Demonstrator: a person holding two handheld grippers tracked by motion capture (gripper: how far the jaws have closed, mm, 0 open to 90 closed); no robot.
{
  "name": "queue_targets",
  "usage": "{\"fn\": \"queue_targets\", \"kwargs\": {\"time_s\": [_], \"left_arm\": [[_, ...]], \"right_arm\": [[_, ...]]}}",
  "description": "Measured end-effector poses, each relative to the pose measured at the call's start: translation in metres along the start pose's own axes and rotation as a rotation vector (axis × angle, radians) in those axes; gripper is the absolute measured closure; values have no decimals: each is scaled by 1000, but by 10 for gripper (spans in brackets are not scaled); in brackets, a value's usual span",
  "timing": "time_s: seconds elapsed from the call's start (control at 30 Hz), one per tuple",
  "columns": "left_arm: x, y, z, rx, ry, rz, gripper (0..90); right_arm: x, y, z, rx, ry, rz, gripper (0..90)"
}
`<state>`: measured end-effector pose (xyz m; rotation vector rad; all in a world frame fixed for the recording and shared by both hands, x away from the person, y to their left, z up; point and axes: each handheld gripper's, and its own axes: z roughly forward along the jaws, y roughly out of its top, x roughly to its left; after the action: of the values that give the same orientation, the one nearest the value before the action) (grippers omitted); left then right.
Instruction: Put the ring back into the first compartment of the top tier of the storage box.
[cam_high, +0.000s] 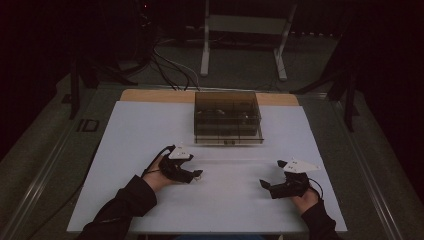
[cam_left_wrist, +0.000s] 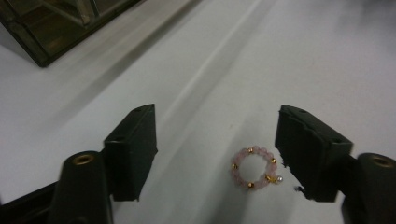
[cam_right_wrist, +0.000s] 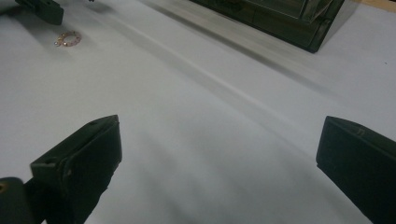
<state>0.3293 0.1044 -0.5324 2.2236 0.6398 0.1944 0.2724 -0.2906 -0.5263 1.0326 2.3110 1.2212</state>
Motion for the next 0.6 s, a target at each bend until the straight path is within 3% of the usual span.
{"fn": "queue_targets", "kwargs": {"time_s": [0.03,0.23,0.43,0.6], "left_arm": [[0,-1,0,-1,-11,1,367],[-1,-1,2,22,-50,21,505],[-1,-2,4,46,-50,40,636],[-1,-3,6,54,-58,43,694]], "right_arm": [[0,0,0,2,0,0,4],[0,0,0,3,1,0,4],[0,0,0,4,1,0,4],[0,0,0,4,0,0,4]]}}
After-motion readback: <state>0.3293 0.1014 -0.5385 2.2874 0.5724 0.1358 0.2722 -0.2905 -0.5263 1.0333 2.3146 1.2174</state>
